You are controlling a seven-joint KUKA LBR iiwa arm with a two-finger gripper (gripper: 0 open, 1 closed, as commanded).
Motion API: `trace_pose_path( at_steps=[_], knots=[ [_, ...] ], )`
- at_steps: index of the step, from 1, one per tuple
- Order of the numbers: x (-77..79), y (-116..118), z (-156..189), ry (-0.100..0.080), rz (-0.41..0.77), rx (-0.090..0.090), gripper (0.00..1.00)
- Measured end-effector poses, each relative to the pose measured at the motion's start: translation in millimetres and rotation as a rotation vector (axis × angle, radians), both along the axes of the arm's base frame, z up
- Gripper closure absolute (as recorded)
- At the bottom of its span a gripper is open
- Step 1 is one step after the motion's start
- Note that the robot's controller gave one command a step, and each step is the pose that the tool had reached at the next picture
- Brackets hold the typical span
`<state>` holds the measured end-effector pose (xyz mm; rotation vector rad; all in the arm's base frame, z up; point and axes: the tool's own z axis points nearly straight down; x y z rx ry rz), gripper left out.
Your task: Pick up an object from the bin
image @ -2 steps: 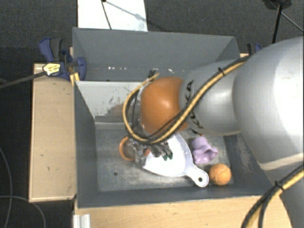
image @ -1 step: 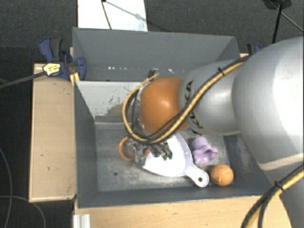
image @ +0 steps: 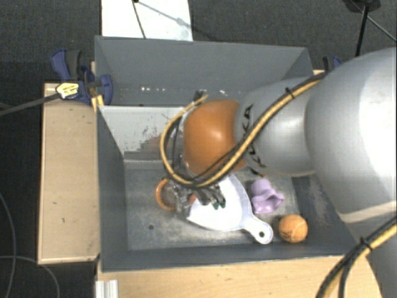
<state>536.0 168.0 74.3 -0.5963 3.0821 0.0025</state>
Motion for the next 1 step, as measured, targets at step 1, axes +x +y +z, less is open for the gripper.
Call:
trace_pose_path(
  at_steps=[1],
  knots=[
    [0.3,0.0,6.9,-0.001,-0.001,0.0,1.0]
  ],
)
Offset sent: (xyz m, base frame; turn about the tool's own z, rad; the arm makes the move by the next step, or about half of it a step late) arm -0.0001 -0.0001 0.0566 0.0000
